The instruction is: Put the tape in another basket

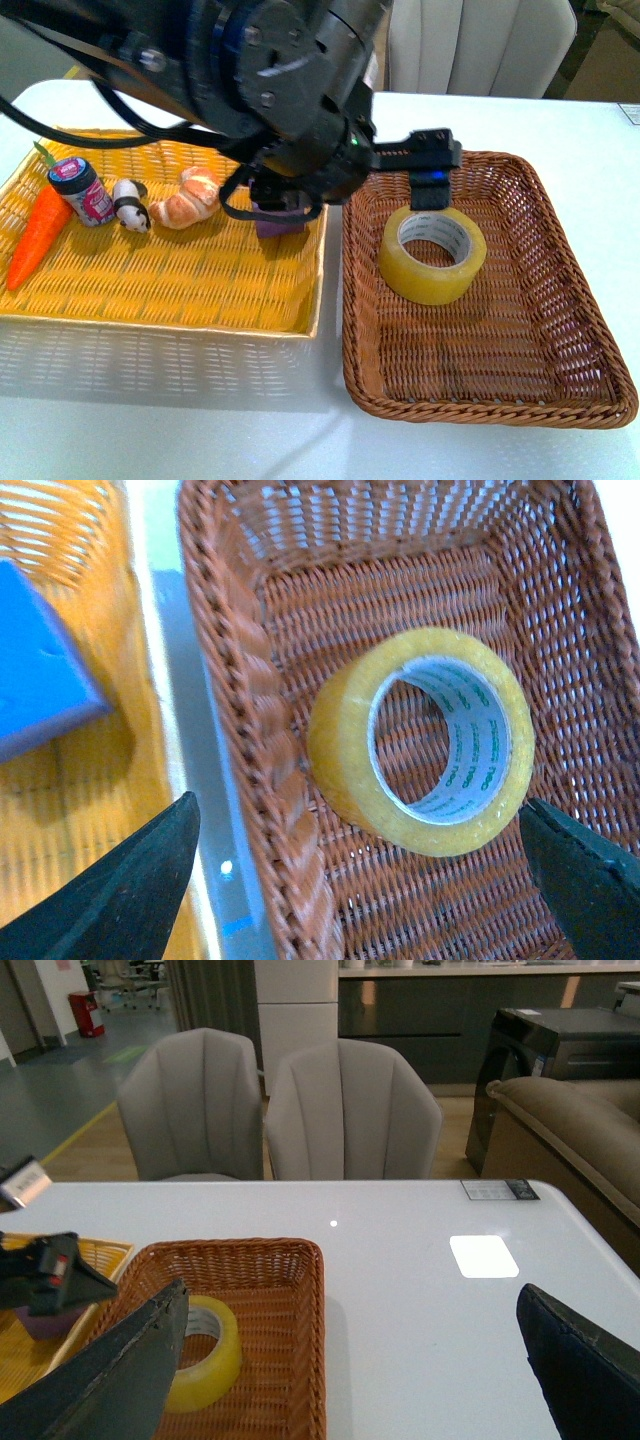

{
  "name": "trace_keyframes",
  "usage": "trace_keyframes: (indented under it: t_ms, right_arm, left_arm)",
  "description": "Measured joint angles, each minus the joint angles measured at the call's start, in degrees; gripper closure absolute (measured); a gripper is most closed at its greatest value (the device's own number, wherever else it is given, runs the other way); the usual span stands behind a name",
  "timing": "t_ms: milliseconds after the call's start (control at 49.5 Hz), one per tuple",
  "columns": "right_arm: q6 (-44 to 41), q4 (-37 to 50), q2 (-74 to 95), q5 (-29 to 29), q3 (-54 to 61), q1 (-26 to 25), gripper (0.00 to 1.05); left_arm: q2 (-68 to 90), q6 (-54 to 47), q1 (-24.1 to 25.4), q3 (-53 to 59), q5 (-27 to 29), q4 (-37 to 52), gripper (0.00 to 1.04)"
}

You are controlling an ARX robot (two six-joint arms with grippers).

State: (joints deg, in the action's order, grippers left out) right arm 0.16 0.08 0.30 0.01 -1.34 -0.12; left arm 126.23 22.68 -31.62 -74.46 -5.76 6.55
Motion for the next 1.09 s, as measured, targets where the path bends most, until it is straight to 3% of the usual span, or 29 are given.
trace_keyframes:
  t_ms: [202,263,343,404,525,667,1091]
  right_arm:
    - [0.00,0.00,0.00,0.00,0.00,0.00,0.09]
    - [0.00,0.00,0.00,-0.20,0.00,0.00,0.09]
    - [0.00,0.00,0.00,-0.11,0.00,0.00,0.09]
    - [0.00,-0.02,-0.04,0.02,0.00,0.00,0.09]
    - [0.00,-0.02,-0.02,-0.04,0.00,0.00,0.09]
    - [0.00,-0.02,-0.02,0.00,0.00,0.00,0.09]
    - [0.00,-0.02,-0.02,0.00,0.00,0.00,0.09]
  left_arm:
    - [-12.33,1.88,5.86,13.81,1.25,12.31,0.09]
    - [-15.76,-6.10,7.54,23.85,16.70,33.94,0.22]
    - [-21.92,-13.94,10.75,36.04,23.89,51.39,0.36]
    - [-29.03,-18.25,13.94,43.74,23.67,59.74,0.50]
    - [-37.64,-21.11,17.42,53.59,19.54,61.02,0.79]
    - [-43.91,-21.53,20.00,59.36,17.00,59.95,1.04]
    - [-62.64,-22.05,25.49,68.96,11.56,50.80,1.03]
